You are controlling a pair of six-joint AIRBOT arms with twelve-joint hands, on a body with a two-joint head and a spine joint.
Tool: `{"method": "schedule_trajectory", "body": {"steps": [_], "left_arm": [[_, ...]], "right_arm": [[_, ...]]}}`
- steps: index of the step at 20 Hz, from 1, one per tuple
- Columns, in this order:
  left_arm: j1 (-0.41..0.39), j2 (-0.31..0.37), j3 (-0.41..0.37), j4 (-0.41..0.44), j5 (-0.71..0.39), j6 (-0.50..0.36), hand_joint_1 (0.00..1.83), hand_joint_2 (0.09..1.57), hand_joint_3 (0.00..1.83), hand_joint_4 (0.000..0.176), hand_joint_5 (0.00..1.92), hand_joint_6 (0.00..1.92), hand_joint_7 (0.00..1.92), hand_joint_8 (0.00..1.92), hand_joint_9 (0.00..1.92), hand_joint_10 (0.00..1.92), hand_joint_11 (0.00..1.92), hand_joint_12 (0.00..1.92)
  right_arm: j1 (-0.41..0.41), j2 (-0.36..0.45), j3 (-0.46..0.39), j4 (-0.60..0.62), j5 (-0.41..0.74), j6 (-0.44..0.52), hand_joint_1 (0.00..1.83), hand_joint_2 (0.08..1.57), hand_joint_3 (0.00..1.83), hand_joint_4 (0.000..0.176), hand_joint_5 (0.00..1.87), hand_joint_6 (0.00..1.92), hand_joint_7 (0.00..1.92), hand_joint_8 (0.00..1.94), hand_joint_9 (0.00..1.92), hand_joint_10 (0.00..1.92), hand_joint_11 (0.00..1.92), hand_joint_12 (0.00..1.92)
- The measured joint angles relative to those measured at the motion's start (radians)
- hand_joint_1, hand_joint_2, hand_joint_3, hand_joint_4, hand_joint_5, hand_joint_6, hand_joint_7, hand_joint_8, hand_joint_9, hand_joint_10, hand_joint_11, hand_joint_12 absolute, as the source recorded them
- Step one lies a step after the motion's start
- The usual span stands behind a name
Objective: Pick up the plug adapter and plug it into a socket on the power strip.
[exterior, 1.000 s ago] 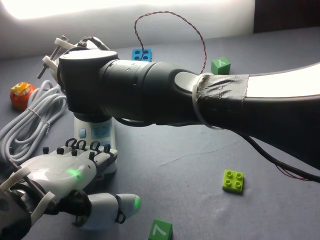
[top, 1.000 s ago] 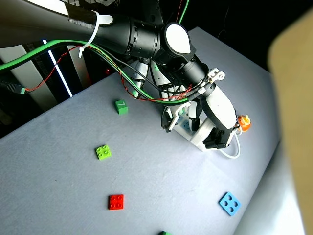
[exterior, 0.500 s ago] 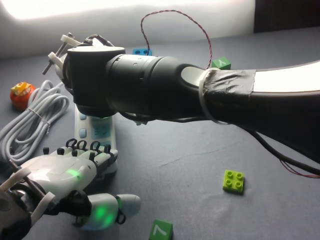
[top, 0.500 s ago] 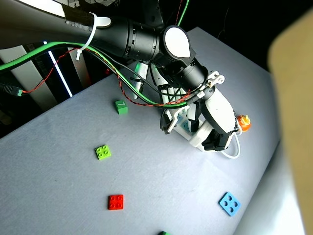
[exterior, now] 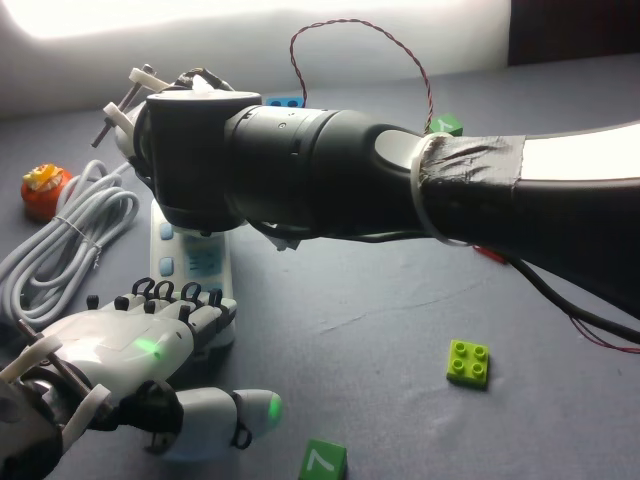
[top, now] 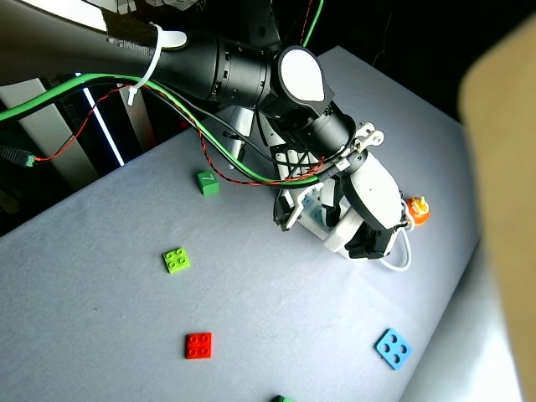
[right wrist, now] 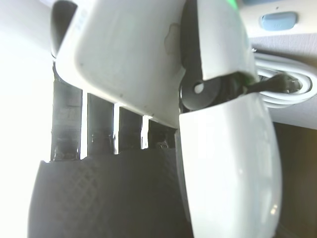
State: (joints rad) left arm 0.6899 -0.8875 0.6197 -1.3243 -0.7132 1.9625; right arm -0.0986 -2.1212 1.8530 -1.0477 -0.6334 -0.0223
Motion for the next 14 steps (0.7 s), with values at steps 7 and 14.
{"method": "schedule_trajectory", "body": {"steps": [7, 14], "left_arm": [[0.000, 0.000, 0.000, 0.003, 0.000, 0.000, 0.00, 1.19, 0.00, 0.000, 0.07, 0.00, 0.12, 0.00, 0.10, 0.00, 0.00, 0.23], [0.000, 0.000, 0.000, 0.003, -0.001, -0.001, 0.00, 1.19, 0.00, 0.000, 0.09, 0.00, 0.14, 0.00, 0.12, 0.00, 0.00, 0.30]], "right_arm": [[0.000, 0.035, -0.051, -0.015, 0.002, 0.008, 1.14, 1.14, 0.00, 0.000, 0.91, 1.07, 1.00, 0.22, 1.05, 0.06, 0.62, 1.09], [0.000, 0.038, -0.057, -0.004, 0.002, 0.023, 1.08, 1.09, 0.00, 0.000, 0.85, 0.04, 0.91, 0.00, 0.90, 0.00, 0.44, 1.12]]}}
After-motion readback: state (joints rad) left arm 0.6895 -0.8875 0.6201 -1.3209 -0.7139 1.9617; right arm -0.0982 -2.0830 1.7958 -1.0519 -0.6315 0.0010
